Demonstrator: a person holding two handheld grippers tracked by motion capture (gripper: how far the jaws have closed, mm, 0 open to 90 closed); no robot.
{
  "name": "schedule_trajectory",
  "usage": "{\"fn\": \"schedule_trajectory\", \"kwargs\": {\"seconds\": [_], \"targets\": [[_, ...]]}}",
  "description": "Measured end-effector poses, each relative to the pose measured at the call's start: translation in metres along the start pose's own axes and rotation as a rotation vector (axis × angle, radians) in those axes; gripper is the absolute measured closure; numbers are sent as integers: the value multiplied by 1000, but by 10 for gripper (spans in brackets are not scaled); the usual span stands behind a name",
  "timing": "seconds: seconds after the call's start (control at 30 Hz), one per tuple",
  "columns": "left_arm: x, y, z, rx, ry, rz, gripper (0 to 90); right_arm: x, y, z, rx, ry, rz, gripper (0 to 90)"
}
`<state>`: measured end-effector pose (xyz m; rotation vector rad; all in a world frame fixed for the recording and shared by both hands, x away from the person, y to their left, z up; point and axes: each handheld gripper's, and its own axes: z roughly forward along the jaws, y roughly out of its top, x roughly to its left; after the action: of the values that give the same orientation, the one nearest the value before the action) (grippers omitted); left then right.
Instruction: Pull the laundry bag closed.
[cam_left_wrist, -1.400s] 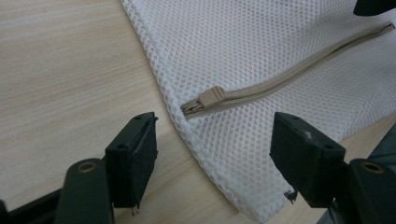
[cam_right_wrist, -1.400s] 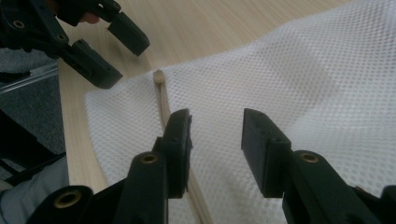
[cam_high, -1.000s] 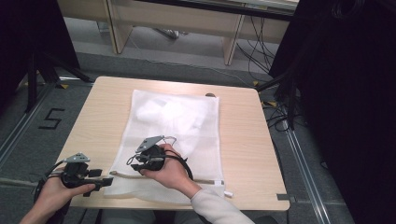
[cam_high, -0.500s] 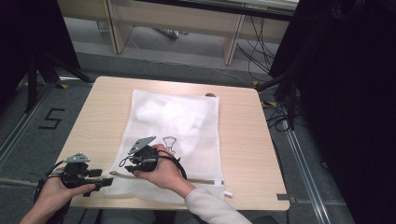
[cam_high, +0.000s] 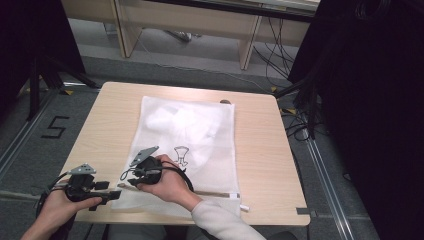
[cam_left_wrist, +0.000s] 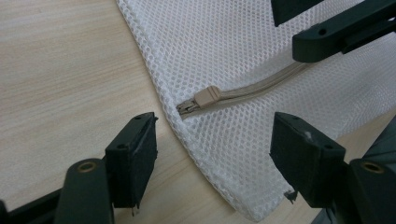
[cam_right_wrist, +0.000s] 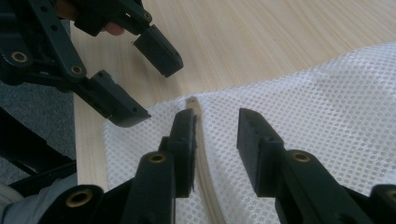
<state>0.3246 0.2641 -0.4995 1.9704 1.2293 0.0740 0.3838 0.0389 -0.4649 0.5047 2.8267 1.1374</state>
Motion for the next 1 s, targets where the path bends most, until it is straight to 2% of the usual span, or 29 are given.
{"fn": "schedule_trajectory", "kwargs": {"seconds": [0.1, 0.2, 0.57, 0.63, 0.67, 0.77, 0.93, 1.0], "targets": [[-1, 0, 1, -15, -2, -16, 311, 1, 1, 3, 13, 4, 9, 682], [0, 0, 0, -1, -1, -1, 311, 1, 2, 8, 18, 8, 4, 682], [0, 0, 1, 4, -2, 3, 311, 3, 5, 22, 43, 28, 8, 682], [-1, -1, 2, -2, -7, -9, 310, 2, 7, 25, 47, 30, 2, 684], [-2, -2, 3, -20, -3, -8, 310, 2, 7, 27, 50, 30, 2, 685], [-2, -2, 3, -20, -4, -9, 310, 3, 9, 31, 55, 36, -3, 689], [-2, -2, 4, -18, -4, -10, 309, 2, 10, 38, 68, 35, 0, 701], [-1, -1, 3, 3, -3, -5, 308, 1, 9, 40, 74, 34, 9, 701]]}}
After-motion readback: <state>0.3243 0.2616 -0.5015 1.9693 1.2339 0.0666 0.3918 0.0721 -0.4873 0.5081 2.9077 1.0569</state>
